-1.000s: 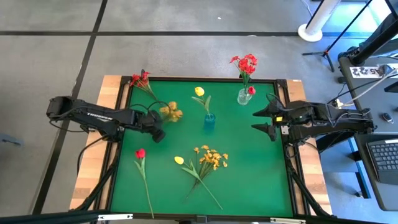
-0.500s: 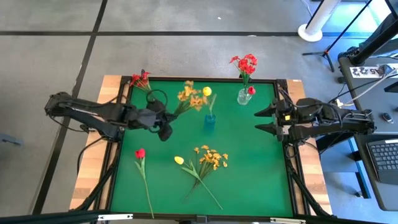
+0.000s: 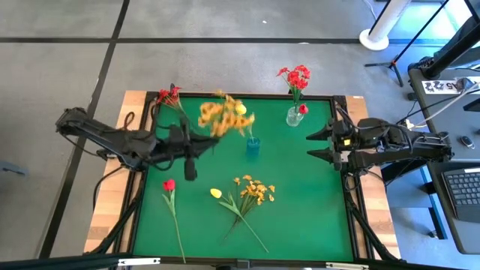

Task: Sort flowers into vase by color
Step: Put the top yellow flowers into the blue crystal vase

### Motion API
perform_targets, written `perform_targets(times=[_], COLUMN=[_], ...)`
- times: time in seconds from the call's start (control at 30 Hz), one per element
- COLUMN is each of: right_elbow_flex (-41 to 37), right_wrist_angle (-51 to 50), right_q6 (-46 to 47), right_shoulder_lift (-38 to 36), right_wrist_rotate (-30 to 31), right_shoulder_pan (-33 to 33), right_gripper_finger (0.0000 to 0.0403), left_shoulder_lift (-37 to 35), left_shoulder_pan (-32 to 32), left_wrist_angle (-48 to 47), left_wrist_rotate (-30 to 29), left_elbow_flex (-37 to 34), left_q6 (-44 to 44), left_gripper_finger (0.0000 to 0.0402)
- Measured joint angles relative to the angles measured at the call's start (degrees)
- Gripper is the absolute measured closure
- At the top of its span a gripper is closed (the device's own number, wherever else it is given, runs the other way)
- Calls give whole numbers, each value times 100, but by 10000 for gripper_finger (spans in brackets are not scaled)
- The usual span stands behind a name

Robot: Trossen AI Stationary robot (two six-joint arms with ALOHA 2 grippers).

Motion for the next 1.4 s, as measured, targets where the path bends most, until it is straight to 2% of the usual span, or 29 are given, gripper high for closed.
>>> perform_targets(times=[0.13,0.23,0.4,0.6,0.77,1.0,1.4], right_elbow_flex=[-170,-450,-1004,-1504,-1627,-1644,-1646], right_wrist_angle=[520,1096,2086,2885,2967,2955,2953], right_q6=[-29,-329,-745,-823,-876,-1021,-1054], right_shoulder_lift=[-8,-9,-4,-9,-9,-10,117], right_wrist_rotate=[-163,-407,-445,-457,-363,38,94], right_shoulder_pan=[0,0,0,0,0,0,-4], right_gripper_finger=[111,111,111,111,111,111,111], left_shoulder_lift=[267,580,1358,2363,2944,3404,3504], left_shoulder_pan=[117,431,1036,1587,2015,2425,2637], left_wrist_angle=[1257,1939,3452,4667,5032,5261,5299], left_wrist_rotate=[482,926,1851,2180,2174,2176,2176], left_elbow_flex=[-378,-687,-985,-994,-994,-956,-907], left_q6=[571,464,194,144,-226,-429,-434], left_gripper_finger=[394,394,392,392,391,391,391])
